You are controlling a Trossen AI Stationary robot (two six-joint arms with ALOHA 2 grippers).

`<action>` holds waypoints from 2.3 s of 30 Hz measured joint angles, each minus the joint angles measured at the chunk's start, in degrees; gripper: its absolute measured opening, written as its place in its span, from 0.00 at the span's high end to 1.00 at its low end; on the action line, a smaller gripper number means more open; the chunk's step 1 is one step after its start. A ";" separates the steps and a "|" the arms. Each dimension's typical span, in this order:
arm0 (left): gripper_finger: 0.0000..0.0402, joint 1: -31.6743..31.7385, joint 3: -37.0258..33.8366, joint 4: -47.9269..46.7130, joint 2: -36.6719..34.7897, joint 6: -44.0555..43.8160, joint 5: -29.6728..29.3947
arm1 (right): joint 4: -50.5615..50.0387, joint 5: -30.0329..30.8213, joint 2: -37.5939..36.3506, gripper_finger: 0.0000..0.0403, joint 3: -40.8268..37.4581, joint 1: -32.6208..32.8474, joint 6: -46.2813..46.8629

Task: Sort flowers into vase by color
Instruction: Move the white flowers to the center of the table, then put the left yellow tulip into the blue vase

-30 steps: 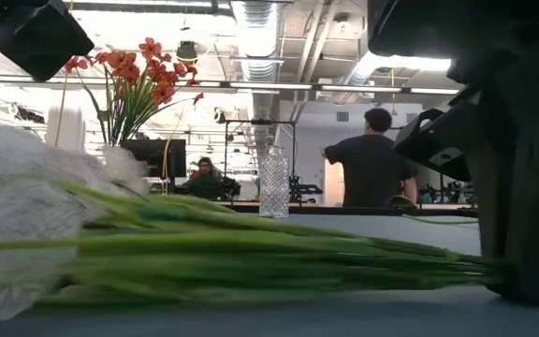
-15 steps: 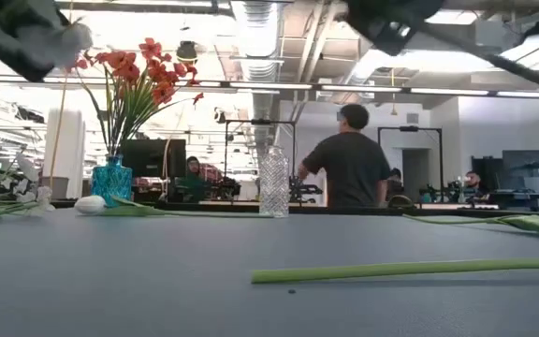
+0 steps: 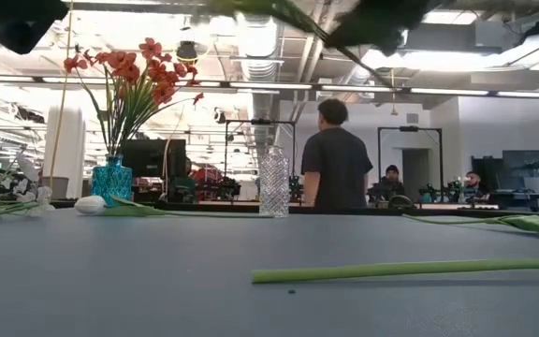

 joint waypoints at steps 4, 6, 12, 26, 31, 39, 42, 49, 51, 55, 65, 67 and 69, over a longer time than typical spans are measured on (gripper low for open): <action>0.55 0.72 -0.02 0.26 0.04 0.47 -0.42 | 31.61 -9.92 -2.24 0.92 -11.42 -8.02 -3.65; 0.55 1.04 -0.02 0.03 0.06 -0.03 -0.42 | 44.42 -13.55 -0.97 0.92 -15.01 -11.63 -4.14; 0.55 2.49 -0.02 0.13 0.06 -1.72 -0.41 | 60.20 -28.71 7.97 0.93 -15.43 -19.82 0.59; 0.55 10.84 -0.02 -1.45 0.06 -1.67 -0.55 | 43.49 -35.67 18.73 0.92 -8.20 -16.32 1.57; 0.55 12.13 -0.02 -5.11 -0.38 -3.85 5.53 | 24.59 -34.11 14.45 0.92 -8.18 -13.94 1.20; 0.55 12.16 -0.02 -7.78 -5.71 -4.11 12.58 | -1.16 -23.80 11.08 0.92 -8.20 -10.19 2.88; 0.55 12.17 -0.02 -12.69 -8.67 -6.36 8.35 | 0.52 -23.75 13.78 0.92 -8.18 -7.53 3.14; 0.55 12.36 0.00 -28.23 -11.40 -26.59 5.90 | 0.28 -23.82 19.21 0.90 -6.74 -2.65 4.60; 0.55 12.38 0.00 -29.97 -11.35 -30.64 9.68 | -1.47 -24.62 19.46 0.89 -5.94 -1.76 4.58; 0.55 13.06 0.00 -30.88 -10.67 -35.61 18.39 | -3.56 -24.85 19.02 0.85 -4.98 -0.47 4.49; 0.55 14.61 -0.15 -46.91 -9.01 -58.46 31.93 | -11.21 -21.83 18.37 0.66 -0.53 -0.31 -5.00; 0.55 14.61 -0.15 -46.91 -7.24 -59.62 34.86 | -14.50 -20.41 18.37 0.61 1.31 -0.67 -6.78; 0.55 14.61 -0.15 -47.12 -5.02 -60.95 37.53 | -16.46 -20.16 18.37 0.56 3.19 -1.13 -7.78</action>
